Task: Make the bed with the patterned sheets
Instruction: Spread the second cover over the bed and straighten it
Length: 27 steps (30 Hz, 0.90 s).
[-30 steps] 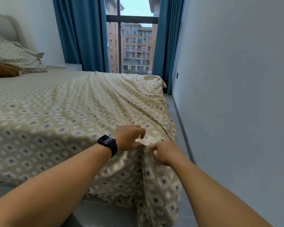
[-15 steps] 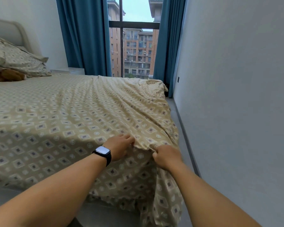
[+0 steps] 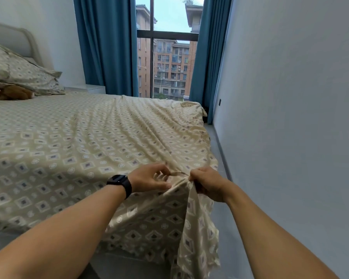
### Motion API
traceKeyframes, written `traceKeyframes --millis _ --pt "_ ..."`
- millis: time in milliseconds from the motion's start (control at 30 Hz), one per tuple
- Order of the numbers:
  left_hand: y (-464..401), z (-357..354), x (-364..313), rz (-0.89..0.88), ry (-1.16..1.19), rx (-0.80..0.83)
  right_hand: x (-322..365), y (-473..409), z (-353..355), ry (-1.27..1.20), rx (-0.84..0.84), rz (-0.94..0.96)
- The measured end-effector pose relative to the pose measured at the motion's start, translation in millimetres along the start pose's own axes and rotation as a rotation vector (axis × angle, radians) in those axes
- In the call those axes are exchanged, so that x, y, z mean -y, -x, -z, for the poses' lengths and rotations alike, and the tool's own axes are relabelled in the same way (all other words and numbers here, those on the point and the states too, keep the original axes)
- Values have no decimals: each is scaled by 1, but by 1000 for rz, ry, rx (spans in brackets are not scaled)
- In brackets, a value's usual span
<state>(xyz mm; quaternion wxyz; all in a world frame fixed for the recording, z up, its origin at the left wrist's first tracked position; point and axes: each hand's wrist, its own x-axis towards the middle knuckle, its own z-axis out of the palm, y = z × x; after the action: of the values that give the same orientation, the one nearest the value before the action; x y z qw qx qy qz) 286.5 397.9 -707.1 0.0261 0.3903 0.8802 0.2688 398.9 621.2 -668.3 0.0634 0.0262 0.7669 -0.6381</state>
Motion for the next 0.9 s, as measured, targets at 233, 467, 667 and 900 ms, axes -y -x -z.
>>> traceKeyframes --millis 233,467,667,900 --pt "2 35 -1 1 -141 -113 4 0 -1 -108 174 -133" --pt "14 50 -6 268 -195 258 17 6 -45 415 488 -274" --pt "16 43 -2 412 -184 453 -4 -3 -63 448 624 -417" --pt "11 -3 9 230 -273 285 -73 -17 24 747 -254 -273"
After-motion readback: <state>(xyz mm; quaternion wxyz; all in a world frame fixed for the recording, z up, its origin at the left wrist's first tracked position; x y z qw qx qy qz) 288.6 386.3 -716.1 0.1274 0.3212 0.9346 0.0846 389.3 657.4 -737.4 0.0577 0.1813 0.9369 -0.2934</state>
